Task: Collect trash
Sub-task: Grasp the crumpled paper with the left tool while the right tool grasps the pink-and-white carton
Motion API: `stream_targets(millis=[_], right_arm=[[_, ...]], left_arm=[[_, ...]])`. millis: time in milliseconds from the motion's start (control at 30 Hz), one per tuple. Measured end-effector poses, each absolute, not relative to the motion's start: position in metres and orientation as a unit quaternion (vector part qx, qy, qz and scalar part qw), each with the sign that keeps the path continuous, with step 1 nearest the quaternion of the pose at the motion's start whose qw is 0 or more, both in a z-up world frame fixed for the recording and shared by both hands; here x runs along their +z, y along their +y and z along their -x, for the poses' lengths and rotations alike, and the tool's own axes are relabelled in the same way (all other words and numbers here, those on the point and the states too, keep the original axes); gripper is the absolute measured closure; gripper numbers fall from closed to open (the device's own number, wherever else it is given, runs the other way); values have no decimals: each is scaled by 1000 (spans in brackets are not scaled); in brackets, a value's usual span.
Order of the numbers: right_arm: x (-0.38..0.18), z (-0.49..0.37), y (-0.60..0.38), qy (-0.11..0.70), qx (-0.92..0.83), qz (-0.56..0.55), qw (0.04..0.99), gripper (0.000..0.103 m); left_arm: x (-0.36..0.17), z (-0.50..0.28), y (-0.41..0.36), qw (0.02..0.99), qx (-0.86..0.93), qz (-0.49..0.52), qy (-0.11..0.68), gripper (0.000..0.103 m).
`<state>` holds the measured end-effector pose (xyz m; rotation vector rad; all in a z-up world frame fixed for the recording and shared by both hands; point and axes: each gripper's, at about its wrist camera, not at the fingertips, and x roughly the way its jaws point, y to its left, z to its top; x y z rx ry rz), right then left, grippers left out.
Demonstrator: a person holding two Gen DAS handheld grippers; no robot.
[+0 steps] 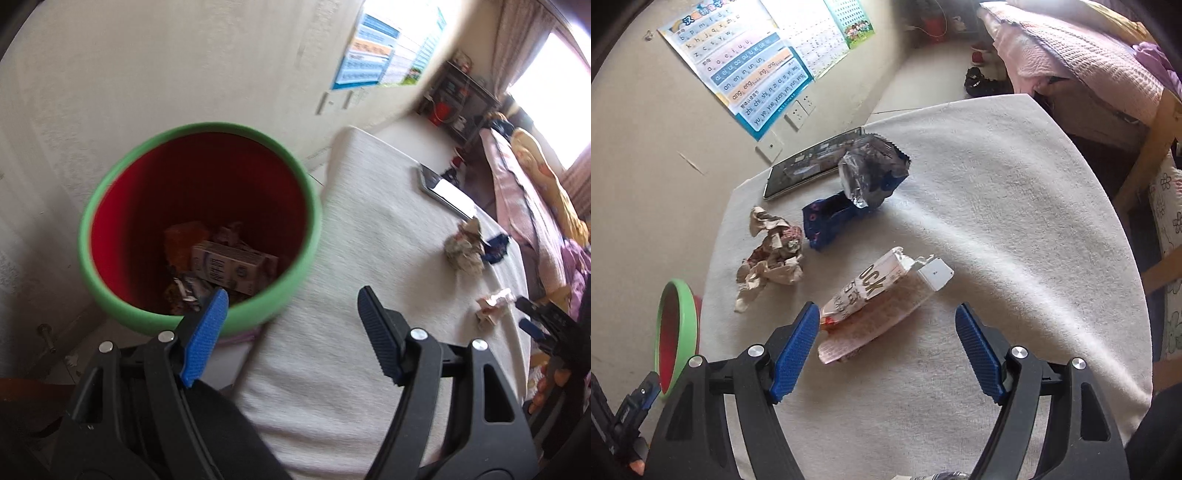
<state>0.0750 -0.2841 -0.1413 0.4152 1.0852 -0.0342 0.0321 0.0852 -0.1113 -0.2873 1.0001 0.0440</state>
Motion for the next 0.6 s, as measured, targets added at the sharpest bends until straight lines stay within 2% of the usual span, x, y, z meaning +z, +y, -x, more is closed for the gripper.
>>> stream_targets(millis=[133, 200, 267, 300, 367, 500, 533, 600], right_arm=[[-158, -90, -289, 523, -15, -213, 825, 28], [-160, -96, -286, 522, 0, -209, 827, 32], [-160, -98, -279, 526, 27, -186, 829, 64], [-158, -97, -278, 523, 38, -184, 831, 66], [-154, -93, -280, 516, 63, -184, 834, 81], [-141, -72, -289, 503, 82, -177, 842, 92], [-139, -67, -291, 503, 85, -175, 842, 99], [-134, -58, -294, 504, 89, -169, 842, 101]], left_arm=[[-110, -34, 49, 867, -15, 109, 487, 33], [-109, -35, 34, 866, -28, 96, 490, 32], [-109, -39, 19, 864, -43, 87, 493, 32], [-109, -42, 11, 863, -51, 80, 496, 32], [-111, -49, -5, 862, -67, 69, 498, 32], [-112, -76, -35, 860, -97, 54, 499, 32], [-113, -83, -42, 858, -104, 55, 499, 32], [-113, -101, -57, 857, -114, 59, 499, 32]])
